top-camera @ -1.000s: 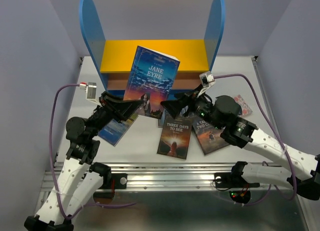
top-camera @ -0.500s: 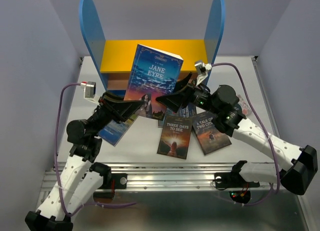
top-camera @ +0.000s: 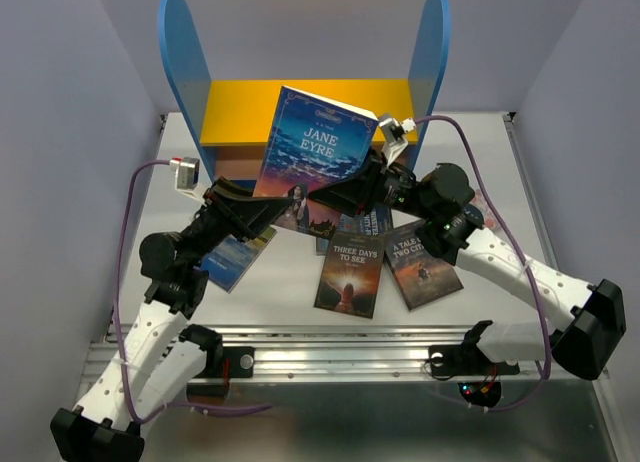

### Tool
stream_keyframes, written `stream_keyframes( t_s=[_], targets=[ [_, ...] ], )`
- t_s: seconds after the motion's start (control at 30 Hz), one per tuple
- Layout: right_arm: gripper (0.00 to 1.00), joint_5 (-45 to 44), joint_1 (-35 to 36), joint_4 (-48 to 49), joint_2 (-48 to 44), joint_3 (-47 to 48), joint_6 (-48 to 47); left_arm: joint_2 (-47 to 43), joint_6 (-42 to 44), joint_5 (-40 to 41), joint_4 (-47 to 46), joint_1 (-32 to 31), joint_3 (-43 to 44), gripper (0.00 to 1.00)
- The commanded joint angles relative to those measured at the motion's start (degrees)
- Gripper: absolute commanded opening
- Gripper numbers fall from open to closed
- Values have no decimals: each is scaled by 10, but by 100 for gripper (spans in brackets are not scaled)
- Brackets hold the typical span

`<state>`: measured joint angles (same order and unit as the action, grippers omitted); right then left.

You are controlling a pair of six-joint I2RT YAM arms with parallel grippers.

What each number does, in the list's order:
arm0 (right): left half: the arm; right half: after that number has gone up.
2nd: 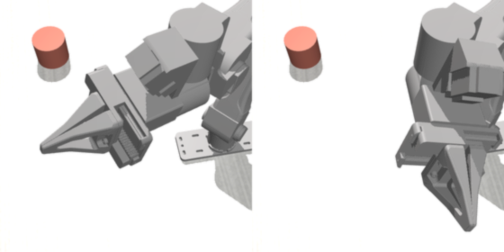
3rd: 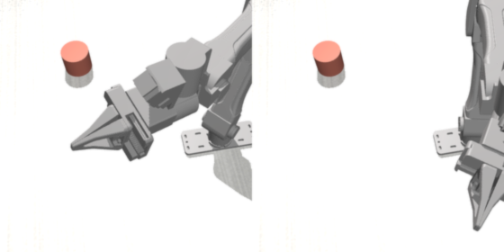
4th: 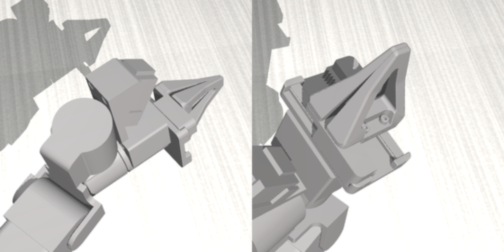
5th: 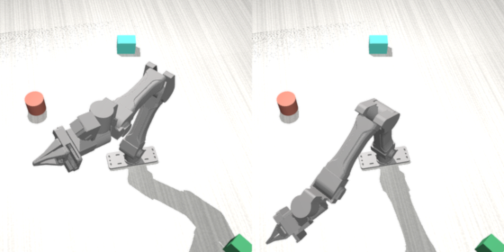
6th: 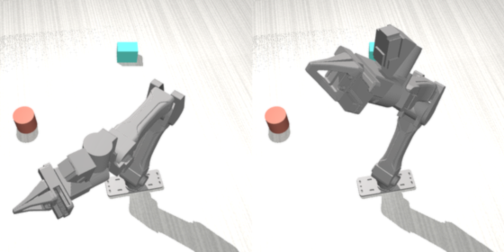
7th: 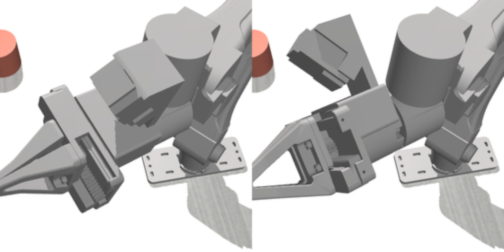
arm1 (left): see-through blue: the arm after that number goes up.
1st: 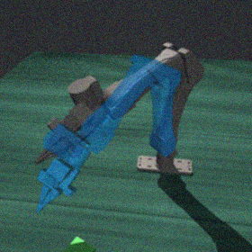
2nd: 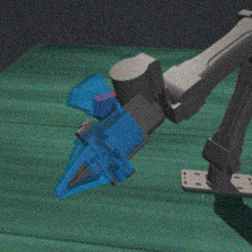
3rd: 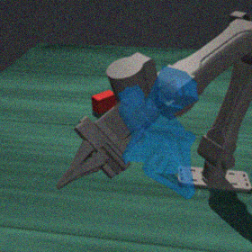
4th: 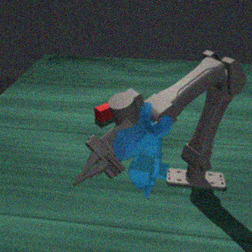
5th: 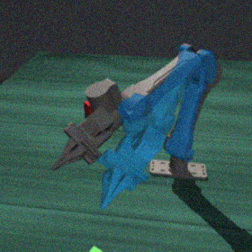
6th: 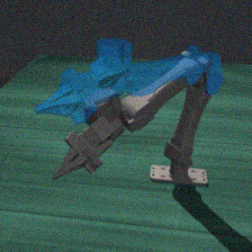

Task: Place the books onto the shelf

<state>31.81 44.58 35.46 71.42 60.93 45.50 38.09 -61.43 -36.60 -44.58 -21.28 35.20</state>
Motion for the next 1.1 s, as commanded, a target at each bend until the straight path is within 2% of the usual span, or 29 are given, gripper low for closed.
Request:
stream_keyframes(
  t_s=[0.0, 0.03, 0.07, 0.13, 0.17, 0.2, 0.4, 0.47, 0.57, 0.63, 0.67, 0.73, 0.83, 0.87, 0.9, 0.93, 0.97, 1.0, 1.03, 1.07],
  targets=[
    [1, -21, -5, 3, -22, 14, -22, -19, 55, -12, 9, -5, 36, 55],
    [1, -22, -10, -6, -23, 15, -34, -24, 78, -8, 33, -5, 41, 67],
    [1, -18, -10, -11, -29, 15, -41, -31, 94, 6, 54, -5, 42, 83],
    [1, 6, -16, -26, -30, 19, -54, -49, 144, 18, 98, -5, 42, 91],
    [1, 14, -21, -32, -30, 22, -58, -54, 159, 34, 118, -5, 46, 99],
    [1, 34, -21, -45, -28, 25, -66, -59, 176, 43, 173, -4, 53, 99],
    [1, 97, -21, -99, -31, 44, -103, -32, 257, 59, 279, -4, 115, 99],
    [1, 105, -21, -109, -35, 46, -109, -12, 262, 54, 285, -5, 131, 99],
    [1, 134, -21, -109, -33, 46, -110, 35, 238, -27, 230, -4, 131, 98],
    [1, 144, -21, -109, -30, 48, -108, 63, 226, -54, 207, -4, 133, 89],
    [1, 146, -21, -109, -28, 48, -109, 68, 225, -61, 204, -4, 136, 75],
    [1, 138, -21, -115, -33, 49, -116, 67, 228, -71, 202, -5, 135, 59],
    [1, 120, -21, -125, -40, 53, -124, 41, 228, -66, 196, -4, 121, 54],
    [1, 118, -21, -130, -43, 55, -132, 33, 226, -62, 195, -4, 111, 48],
    [1, 106, -21, -140, -44, 57, -135, 25, 225, -55, 194, -4, 108, 38],
    [1, 102, -21, -146, -44, 61, -140, 10, 224, -45, 194, -4, 102, 5],
    [1, 99, -21, -155, -44, 66, -149, 2, 224, -45, 195, -5, 102, 0],
    [1, 82, -21, -186, -42, 72, -159, -5, 225, -26, 197, -4, 97, 0],
    [5, 59, -21, -208, -41, 77, -165, -21, 231, -16, 198, -4, 95, 0],
    [38, 34, -21, -250, -43, 88, -181, -30, 240, 20, 206, -4, 97, 0]
  ],
)
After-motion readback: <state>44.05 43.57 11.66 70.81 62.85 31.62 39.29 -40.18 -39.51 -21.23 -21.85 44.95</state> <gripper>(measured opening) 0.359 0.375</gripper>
